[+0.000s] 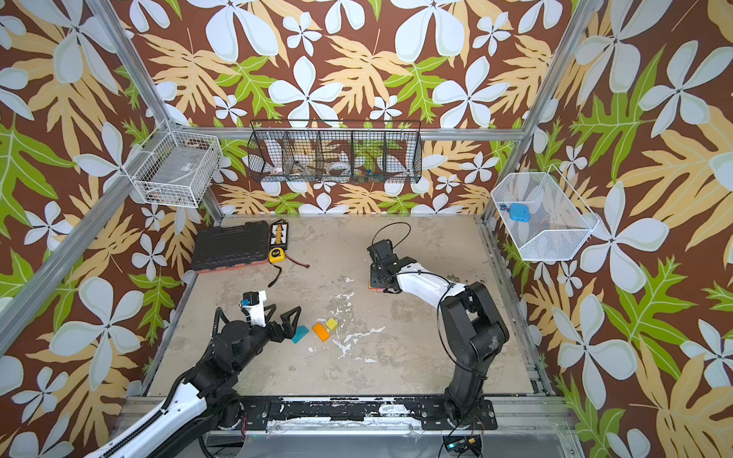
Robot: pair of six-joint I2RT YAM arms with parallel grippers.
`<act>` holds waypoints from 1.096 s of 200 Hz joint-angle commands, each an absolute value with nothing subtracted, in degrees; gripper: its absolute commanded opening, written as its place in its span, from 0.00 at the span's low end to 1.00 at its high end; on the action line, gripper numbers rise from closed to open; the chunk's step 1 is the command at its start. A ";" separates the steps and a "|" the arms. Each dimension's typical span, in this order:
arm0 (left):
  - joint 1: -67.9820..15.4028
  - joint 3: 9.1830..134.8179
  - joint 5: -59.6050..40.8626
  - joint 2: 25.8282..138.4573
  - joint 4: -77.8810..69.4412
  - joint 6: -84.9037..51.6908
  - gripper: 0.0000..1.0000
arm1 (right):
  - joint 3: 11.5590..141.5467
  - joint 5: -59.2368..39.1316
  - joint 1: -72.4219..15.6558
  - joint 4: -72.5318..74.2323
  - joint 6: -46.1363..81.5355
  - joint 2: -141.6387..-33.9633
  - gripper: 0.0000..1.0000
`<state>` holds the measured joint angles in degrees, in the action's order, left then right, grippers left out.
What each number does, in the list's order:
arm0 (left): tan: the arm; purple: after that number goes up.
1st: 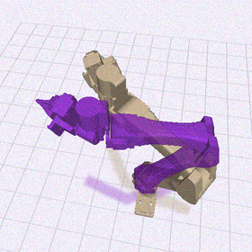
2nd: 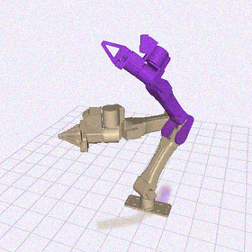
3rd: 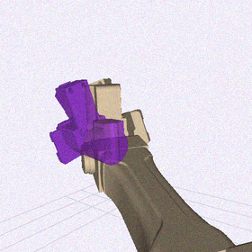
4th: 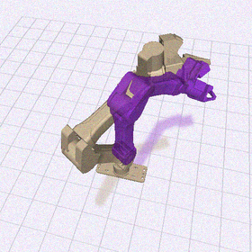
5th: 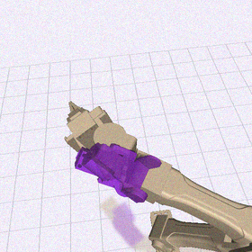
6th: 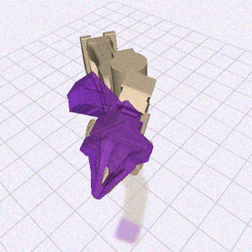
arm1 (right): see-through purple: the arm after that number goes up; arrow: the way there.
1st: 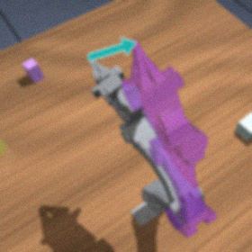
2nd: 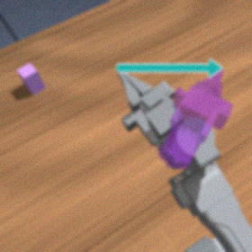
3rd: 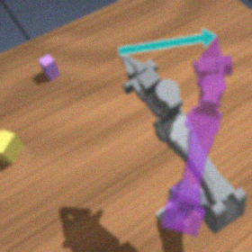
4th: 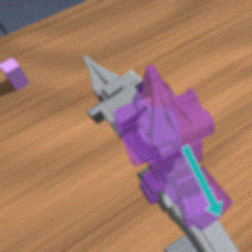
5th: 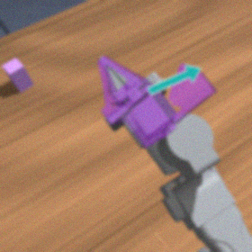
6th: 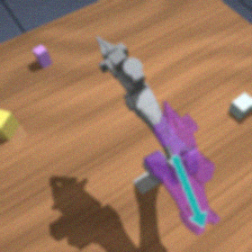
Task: Build the wood block tower
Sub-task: 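Lower the yellow-green cube onto the tower beside the yellow bar, then open the right gripper and lift away while the left gripper reaches for loose blocks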
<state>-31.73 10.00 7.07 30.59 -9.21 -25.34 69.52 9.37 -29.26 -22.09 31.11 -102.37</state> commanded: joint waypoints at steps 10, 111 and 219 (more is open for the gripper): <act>-31.73 9.92 6.86 30.43 -10.72 -24.87 1.00 | 68.20 8.33 -29.27 -20.64 31.64 -101.36 0.50; -31.71 9.90 6.86 30.28 -10.72 -24.86 1.00 | 68.27 6.81 -29.62 -19.76 32.32 -102.20 0.47; -31.73 9.85 6.77 30.22 -10.72 -24.87 1.00 | 67.47 10.81 -29.62 -21.31 33.01 -99.64 0.51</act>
